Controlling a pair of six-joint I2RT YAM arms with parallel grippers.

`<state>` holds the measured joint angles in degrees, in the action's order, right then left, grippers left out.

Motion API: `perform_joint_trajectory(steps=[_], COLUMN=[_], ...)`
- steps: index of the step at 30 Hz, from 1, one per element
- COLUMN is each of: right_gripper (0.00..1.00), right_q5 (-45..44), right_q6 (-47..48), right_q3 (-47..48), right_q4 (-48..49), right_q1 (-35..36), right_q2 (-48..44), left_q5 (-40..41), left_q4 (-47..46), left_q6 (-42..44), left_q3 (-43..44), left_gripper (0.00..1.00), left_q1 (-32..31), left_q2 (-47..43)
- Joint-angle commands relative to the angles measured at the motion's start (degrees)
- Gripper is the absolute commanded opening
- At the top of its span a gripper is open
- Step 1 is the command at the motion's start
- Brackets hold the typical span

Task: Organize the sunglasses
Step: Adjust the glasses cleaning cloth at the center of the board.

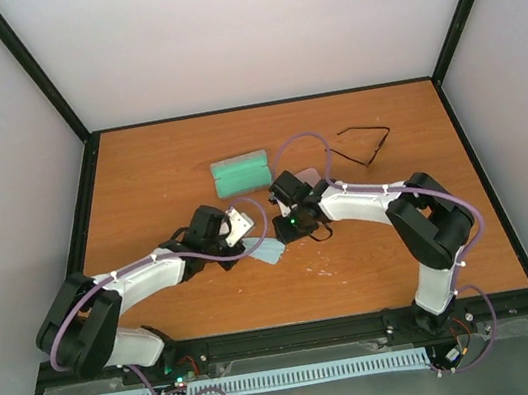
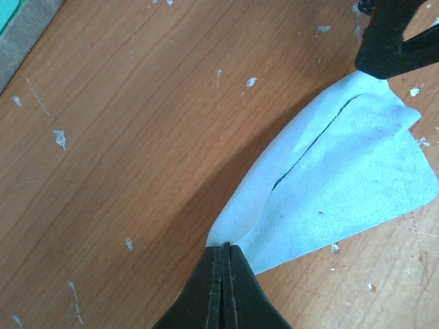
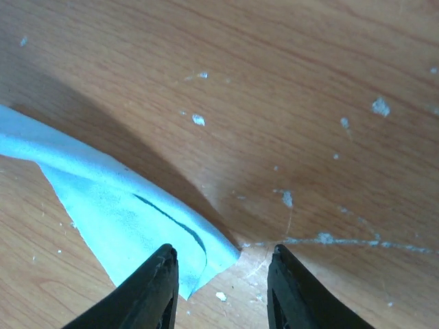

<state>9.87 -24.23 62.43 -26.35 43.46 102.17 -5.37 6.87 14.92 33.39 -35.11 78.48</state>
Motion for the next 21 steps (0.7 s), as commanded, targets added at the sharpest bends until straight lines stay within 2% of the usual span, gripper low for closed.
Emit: perform_joint_trajectory(steps=[1, 4, 10, 19, 21], right_gripper=[0.38, 0.39, 0.33, 0.35, 0.32], right_q5=[0.88, 1.75, 1.03, -0.12, -0.02], right_q6=[1.63, 1.87, 1.68, 0.84, 0.66], right_q3=[0.05, -0.77, 0.33, 2.18, 2.25], right_q4=[-1.04, -1.21, -3.02, -4.51, -4.59], right_q1=[0.57, 0.65, 1.54, 3.44, 3.62], right_q2=[-0.07, 0.48, 2.54, 6.24, 6.74], left_q5=[-0.08, 0.04, 0.33, 0.53, 0.60], left_q4=[-0.89, -0.80, -0.73, -0.83, -0.83], left_q6=[-0.04, -0.16, -0.26, -0.41, -0.47], left_q3=[2.38, 2.30, 2.45, 2.25, 2.30], left_gripper=[0.01, 0.00, 0.01, 0.00, 0.00], left_q1=[0.05, 0.04, 0.04, 0.08, 0.05], left_q2=[0.81, 0.74, 0.70, 0.20, 0.10])
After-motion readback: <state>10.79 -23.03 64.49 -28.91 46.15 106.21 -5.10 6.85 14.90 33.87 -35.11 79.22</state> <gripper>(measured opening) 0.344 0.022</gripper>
